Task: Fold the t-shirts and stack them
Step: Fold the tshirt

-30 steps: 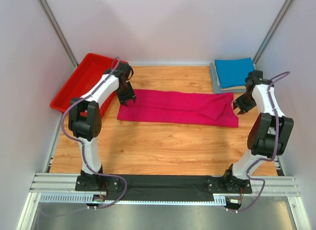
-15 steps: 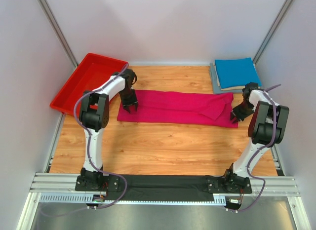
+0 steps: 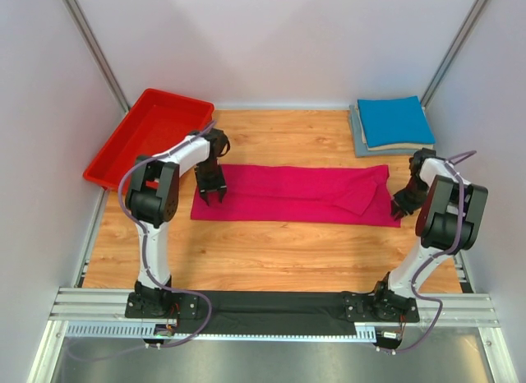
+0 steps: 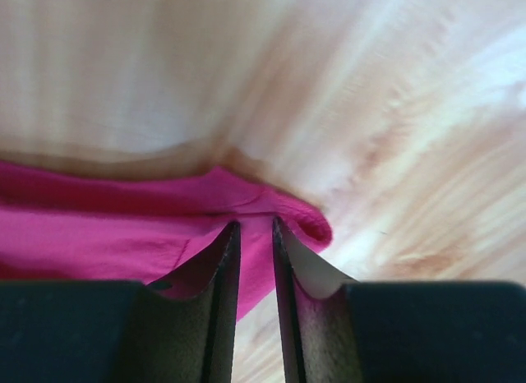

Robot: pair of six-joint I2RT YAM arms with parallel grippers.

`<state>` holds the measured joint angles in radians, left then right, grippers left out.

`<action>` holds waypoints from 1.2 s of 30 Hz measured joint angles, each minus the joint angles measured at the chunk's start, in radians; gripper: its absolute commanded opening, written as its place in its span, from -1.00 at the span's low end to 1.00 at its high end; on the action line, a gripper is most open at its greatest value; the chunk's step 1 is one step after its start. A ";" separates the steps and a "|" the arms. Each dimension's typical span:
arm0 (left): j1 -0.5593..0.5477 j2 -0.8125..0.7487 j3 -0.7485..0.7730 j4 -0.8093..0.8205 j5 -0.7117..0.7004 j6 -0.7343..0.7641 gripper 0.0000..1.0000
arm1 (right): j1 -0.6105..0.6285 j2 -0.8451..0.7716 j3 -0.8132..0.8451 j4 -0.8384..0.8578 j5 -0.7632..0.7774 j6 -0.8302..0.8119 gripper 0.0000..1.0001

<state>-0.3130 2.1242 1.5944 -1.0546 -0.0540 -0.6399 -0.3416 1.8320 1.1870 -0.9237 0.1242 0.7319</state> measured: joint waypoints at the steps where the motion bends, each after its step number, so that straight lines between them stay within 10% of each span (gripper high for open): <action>1: -0.002 -0.025 -0.040 -0.001 0.000 -0.010 0.01 | -0.005 -0.010 -0.014 -0.008 0.011 0.000 -0.53; 12: -0.014 -0.139 -0.160 -0.090 -0.032 -0.052 0.09 | -0.029 -0.168 -0.058 -0.095 0.073 -0.043 -0.38; 22: -0.015 -0.401 -0.190 -0.008 0.181 0.019 0.10 | 0.231 -0.417 -0.219 0.083 -0.216 -0.018 0.14; 36: -0.015 -0.562 -0.468 0.064 0.377 0.079 0.10 | 0.305 -0.429 -0.406 0.345 -0.306 0.103 0.15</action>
<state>-0.3279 1.5627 1.1263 -0.9905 0.3229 -0.5613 -0.0368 1.4033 0.7807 -0.5789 -0.1822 0.8352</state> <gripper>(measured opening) 0.551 0.579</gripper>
